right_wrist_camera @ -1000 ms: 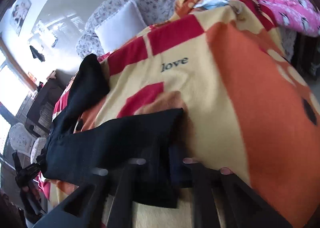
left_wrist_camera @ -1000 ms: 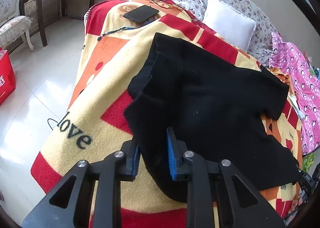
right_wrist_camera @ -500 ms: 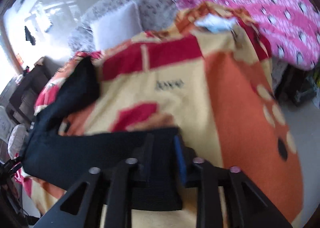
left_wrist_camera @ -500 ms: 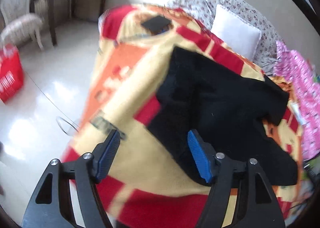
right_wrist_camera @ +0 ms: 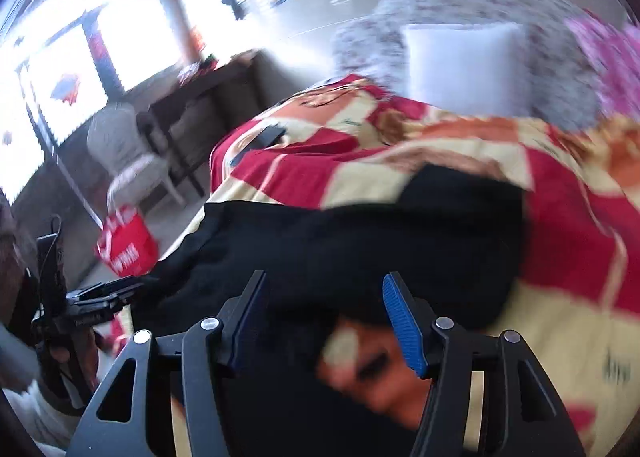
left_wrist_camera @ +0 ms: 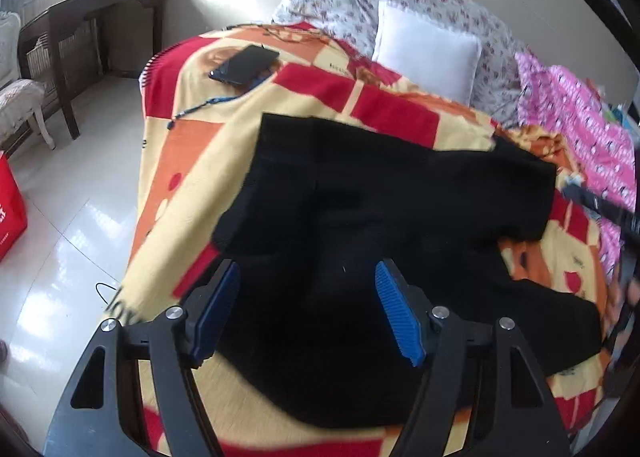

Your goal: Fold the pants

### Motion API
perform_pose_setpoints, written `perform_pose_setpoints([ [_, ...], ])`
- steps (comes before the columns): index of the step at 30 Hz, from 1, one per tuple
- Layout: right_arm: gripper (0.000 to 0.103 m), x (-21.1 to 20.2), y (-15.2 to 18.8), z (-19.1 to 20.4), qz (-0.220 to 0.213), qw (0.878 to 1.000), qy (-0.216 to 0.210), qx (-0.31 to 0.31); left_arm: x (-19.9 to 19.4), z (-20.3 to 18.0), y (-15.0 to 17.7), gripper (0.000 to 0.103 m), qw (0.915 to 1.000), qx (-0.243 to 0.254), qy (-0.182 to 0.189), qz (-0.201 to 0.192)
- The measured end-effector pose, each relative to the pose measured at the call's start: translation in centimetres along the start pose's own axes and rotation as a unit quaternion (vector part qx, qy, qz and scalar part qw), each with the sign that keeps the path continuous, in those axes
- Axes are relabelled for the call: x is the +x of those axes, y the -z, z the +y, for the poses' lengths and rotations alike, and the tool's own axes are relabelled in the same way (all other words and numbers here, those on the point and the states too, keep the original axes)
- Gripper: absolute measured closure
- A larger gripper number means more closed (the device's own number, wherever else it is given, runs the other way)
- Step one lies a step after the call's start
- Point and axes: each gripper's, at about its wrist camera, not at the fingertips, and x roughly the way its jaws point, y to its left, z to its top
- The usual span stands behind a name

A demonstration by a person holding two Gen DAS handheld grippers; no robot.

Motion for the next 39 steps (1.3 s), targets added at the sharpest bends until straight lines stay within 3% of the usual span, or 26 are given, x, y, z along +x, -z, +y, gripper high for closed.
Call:
perform_pose_setpoints([
  [2,0.038,2.7,-1.8,0.8,0.019,0.999,-0.001,-0.033,1.3,0.0,-0.4,0.033,0.9999,0.004,-0.01,0.005],
  [6,0.03,8.7,-4.5,1.4,0.054,0.993,0.036,-0.099,3.1,0.4,-1.2,0.031,0.9997,0.006,-0.022,0.01],
  [12,0.03,14.7,-4.8,-0.8,0.127,0.978,0.068,-0.15,5.6,0.9,-1.6,0.025,0.9993,0.016,-0.032,0.015],
  [15,0.034,15.6,-4.2,-1.0,0.13,0.97,0.092,-0.184,5.9,0.7,-1.5,0.02,0.999,0.026,-0.034,0.009],
  [17,0.047,15.8,-4.1,-1.2,0.134,0.968,0.091,-0.19,5.9,0.7,-1.6,0.02,0.999,0.026,-0.035,0.01],
  [19,0.1,16.0,-4.0,-1.4,0.143,0.969,0.089,-0.179,5.6,0.9,-1.6,0.02,0.9992,0.02,-0.033,0.013],
  [23,0.099,13.9,-3.4,-0.3,0.121,0.972,0.078,-0.186,4.5,1.1,-1.5,0.02,0.9996,0.006,-0.027,0.011],
  [31,0.099,4.2,-2.4,2.4,0.043,0.988,0.008,-0.15,0.6,2.6,-1.3,0.02,0.9991,-0.037,-0.007,-0.018],
  [35,0.099,-0.1,1.7,4.6,0.036,0.987,-0.028,-0.151,-2.1,4.2,-0.6,0.02,0.9966,-0.072,0.005,-0.04],
  [39,0.099,-2.4,7.0,6.1,0.057,0.988,-0.059,-0.129,-4.3,5.7,0.1,0.02,0.9939,-0.092,-0.001,-0.06],
])
